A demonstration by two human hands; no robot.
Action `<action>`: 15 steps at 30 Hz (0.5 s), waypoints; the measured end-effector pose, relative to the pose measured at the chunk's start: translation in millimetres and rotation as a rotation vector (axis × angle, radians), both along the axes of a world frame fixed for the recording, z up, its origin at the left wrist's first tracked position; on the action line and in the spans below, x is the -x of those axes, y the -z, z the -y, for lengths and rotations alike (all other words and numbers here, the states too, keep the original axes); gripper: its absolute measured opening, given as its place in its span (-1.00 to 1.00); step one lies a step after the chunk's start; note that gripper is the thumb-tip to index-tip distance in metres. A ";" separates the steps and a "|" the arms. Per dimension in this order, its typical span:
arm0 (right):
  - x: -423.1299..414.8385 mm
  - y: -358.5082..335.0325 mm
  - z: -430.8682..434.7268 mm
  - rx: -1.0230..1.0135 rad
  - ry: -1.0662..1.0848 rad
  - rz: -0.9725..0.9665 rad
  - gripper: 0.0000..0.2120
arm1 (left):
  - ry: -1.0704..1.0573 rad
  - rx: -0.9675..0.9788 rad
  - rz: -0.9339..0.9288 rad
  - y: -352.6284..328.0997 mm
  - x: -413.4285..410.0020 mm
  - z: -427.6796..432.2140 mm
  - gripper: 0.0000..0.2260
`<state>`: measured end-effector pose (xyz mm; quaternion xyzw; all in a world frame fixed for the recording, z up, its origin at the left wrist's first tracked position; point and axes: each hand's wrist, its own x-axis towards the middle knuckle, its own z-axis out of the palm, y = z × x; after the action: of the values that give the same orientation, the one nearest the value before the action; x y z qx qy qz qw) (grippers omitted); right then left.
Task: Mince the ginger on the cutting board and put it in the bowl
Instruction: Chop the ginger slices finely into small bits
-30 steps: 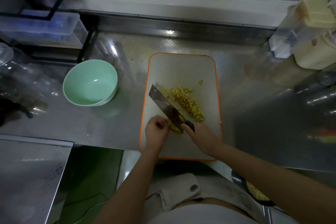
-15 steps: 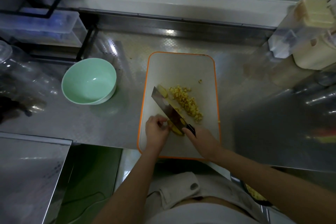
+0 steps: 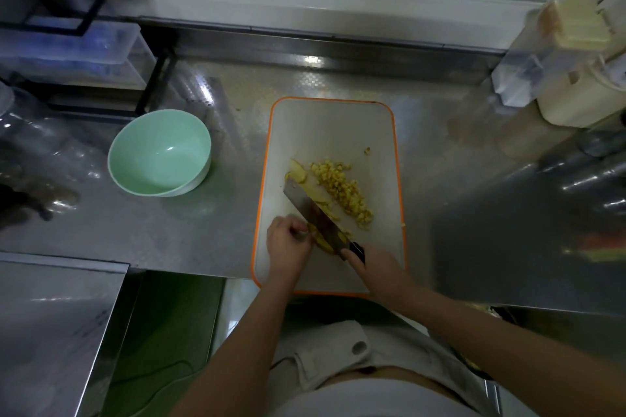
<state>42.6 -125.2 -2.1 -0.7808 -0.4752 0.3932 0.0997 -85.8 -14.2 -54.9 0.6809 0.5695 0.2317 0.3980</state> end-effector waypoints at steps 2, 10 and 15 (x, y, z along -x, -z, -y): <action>-1.8 -3.3 -5.9 0.030 0.053 -0.068 -0.63 | 0.015 -0.004 -0.014 1.0 0.1 -0.2 -0.84; -4.2 -9.1 -23.6 -0.136 0.119 -0.043 -0.67 | 0.002 -0.009 -0.023 -5.1 -1.4 2.5 -0.89; -3.4 -12.2 -12.1 -0.120 0.103 -0.058 -0.63 | 0.043 -0.023 0.017 -5.0 3.9 6.2 -0.83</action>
<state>46.0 -113.1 10.1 -0.7852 -0.4540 0.3808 0.1800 -89.7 -20.3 -49.8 0.6956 0.5485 0.2355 0.3997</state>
